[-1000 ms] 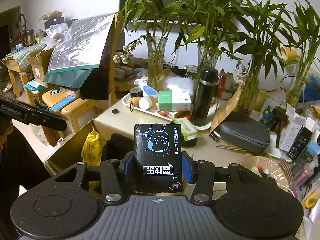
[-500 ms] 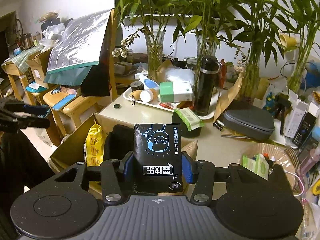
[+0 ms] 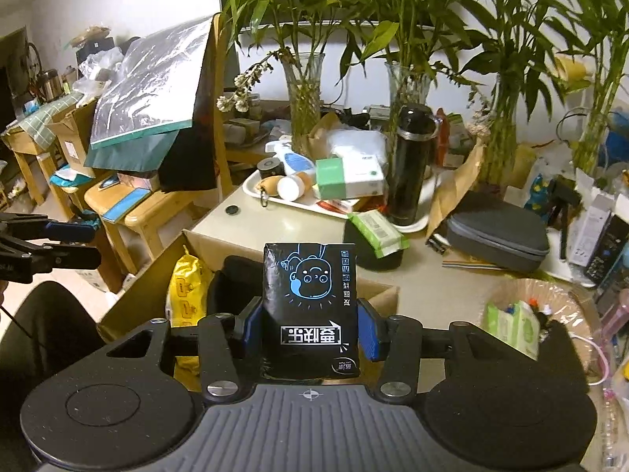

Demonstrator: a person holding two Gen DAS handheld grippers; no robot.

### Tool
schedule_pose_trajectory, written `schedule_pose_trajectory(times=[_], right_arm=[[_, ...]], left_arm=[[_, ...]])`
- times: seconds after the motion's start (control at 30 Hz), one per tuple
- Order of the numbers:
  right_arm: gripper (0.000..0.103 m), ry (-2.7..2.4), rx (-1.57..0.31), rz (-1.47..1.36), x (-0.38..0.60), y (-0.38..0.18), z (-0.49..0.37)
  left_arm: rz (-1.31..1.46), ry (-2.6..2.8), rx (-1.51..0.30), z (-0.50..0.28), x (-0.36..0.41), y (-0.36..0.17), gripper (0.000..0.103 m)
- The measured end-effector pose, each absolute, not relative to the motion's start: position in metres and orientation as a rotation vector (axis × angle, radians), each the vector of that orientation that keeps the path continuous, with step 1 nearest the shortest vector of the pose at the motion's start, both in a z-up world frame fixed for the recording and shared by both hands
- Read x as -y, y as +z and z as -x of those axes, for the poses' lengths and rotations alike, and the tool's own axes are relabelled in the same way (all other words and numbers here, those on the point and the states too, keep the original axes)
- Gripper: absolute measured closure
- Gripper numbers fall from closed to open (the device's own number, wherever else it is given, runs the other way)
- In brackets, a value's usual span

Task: Organize soft objects
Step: 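Lower the black card box into the cardboard box and open the right gripper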

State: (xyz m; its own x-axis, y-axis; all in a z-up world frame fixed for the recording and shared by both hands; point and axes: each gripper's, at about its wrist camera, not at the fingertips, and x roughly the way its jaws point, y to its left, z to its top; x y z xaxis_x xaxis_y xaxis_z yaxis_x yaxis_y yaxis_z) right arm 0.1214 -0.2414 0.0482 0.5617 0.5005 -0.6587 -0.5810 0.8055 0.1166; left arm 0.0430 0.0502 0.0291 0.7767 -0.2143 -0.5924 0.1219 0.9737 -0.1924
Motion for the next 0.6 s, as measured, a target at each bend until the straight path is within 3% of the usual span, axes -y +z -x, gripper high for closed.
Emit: schedule_pose_trajectory(times=[0.17,0.2,0.23,0.27,0.3,0.6], right_arm=[[0.051,0.669,-0.725,0.116,0.232,0.050,-0.122],[0.046,0.671,-0.724,0.117,0.229,0.050,-0.122],[0.035,0.682,-0.722,0.128,0.226,0.049,-0.122],[0.008,0.701,-0.725,0.145,0.222,0.047,-0.123],[0.000,0.703,-0.715,0.157,0.220,0.045,-0.122],[0.000,0.627,-0.653,0.131,0.254,0.044,-0.106]], left_arm=[[0.146,-0.166,-0.649,-0.041,-0.054,0.033,0.035],[0.144,-0.160,-0.649,-0.041,-0.054,0.033,0.035],[0.143,-0.156,-0.650,-0.042,-0.055,0.034,0.035],[0.142,-0.153,-0.650,-0.041,-0.056,0.035,0.035],[0.141,-0.148,-0.648,-0.040,-0.058,0.036,0.035],[0.149,-0.070,-0.593,-0.027,-0.086,0.063,0.035]])
